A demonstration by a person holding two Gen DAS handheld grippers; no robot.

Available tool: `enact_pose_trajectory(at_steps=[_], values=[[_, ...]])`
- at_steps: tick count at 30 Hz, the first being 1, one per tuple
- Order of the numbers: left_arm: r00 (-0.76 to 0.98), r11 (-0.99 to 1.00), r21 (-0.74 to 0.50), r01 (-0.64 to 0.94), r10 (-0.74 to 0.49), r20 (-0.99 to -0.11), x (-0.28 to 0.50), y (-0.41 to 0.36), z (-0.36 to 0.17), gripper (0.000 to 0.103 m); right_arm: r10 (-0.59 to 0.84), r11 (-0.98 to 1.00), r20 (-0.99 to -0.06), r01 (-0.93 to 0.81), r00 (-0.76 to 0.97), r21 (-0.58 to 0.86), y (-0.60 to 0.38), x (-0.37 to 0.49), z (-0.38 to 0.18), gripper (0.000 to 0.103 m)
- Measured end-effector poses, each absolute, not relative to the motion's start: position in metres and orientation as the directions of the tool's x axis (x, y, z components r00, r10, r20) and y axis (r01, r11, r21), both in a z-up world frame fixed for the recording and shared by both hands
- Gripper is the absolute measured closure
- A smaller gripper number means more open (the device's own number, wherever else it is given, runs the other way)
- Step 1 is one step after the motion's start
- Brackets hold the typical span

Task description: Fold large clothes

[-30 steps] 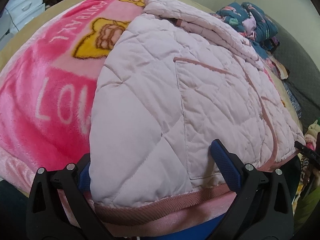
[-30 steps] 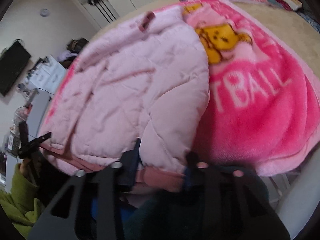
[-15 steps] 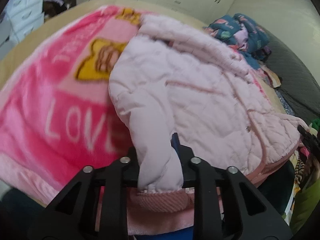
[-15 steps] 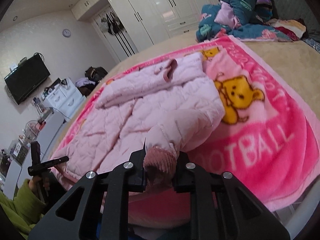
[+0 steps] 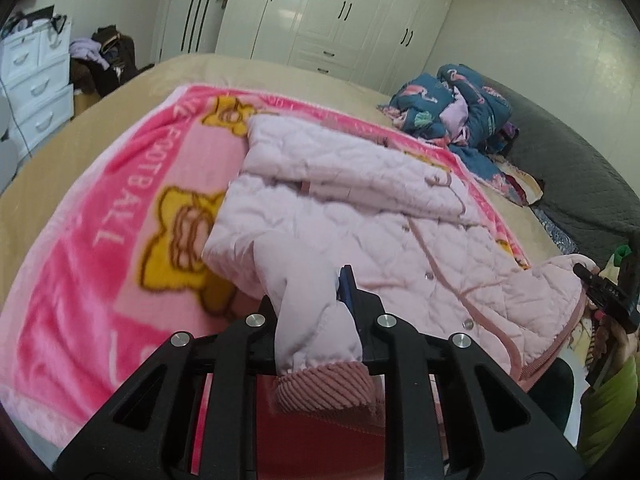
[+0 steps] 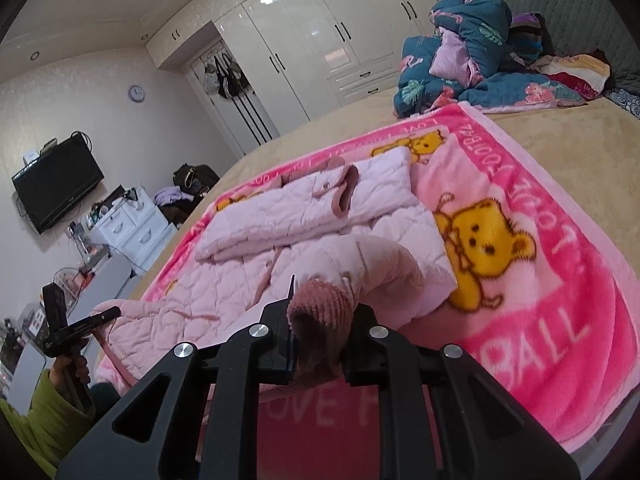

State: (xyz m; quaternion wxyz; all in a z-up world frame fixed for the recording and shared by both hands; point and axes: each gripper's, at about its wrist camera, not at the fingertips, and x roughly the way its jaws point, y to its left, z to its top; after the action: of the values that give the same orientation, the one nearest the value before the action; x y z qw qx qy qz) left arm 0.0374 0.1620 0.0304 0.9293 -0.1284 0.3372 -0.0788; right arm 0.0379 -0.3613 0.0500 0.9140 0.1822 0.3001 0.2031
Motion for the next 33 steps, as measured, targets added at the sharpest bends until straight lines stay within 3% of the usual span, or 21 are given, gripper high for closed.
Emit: enact_pose_trajectory(at_steps=[33], values=[[0.826, 0.978, -0.205, 0.023, -0.134, -0.548, 0.141, 0.155, 0.104, 0.09, 0.464, 0.824, -0.306, -0.278, 0.832, 0.493, -0.363, 0.138, 0.111, 0.089]])
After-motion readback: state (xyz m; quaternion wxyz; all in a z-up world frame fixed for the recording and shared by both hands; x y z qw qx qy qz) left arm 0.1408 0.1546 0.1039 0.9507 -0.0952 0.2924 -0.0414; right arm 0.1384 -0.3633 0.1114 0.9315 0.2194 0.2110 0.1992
